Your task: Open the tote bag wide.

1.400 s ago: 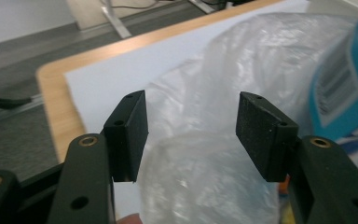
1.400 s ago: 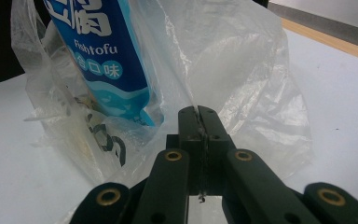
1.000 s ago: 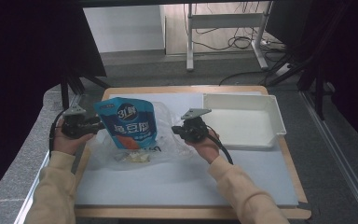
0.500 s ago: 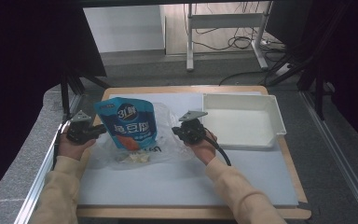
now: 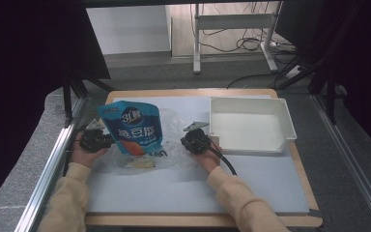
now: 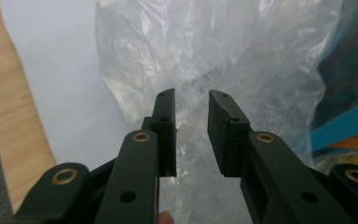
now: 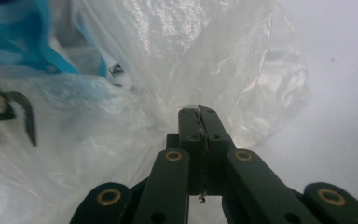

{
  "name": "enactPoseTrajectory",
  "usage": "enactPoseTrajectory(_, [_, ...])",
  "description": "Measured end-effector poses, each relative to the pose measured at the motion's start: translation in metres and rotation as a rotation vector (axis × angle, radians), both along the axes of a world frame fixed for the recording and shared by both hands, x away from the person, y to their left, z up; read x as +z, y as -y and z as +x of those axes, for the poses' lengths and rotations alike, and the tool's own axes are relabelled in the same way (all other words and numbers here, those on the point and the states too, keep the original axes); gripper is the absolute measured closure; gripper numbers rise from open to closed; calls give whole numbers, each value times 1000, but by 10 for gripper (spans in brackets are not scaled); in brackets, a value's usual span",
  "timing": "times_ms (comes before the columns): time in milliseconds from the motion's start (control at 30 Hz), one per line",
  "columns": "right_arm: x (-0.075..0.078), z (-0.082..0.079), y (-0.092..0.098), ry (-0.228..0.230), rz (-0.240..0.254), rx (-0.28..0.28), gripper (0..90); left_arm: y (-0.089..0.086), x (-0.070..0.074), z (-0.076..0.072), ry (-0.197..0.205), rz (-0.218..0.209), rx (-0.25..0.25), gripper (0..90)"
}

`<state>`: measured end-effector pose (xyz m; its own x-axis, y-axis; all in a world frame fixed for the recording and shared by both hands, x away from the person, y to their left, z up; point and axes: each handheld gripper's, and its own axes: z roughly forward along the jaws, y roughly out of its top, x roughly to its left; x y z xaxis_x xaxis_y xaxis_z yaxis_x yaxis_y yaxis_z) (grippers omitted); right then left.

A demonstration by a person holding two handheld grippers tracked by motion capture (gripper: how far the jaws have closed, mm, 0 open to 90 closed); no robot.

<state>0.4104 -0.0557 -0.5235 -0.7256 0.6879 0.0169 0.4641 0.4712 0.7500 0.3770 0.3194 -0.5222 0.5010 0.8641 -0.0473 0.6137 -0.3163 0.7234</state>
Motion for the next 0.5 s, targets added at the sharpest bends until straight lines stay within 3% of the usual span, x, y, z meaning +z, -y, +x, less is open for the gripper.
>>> enactPoseTrajectory(333, [-11, 3, 4, -34, -22, -26, 888, 3, -16, 0, -33, 7, 14, 760])
enactPoseTrajectory(500, [-12, 3, 6, -29, -20, -26, 888, 2, -19, -1, -45, 8, 24, 765])
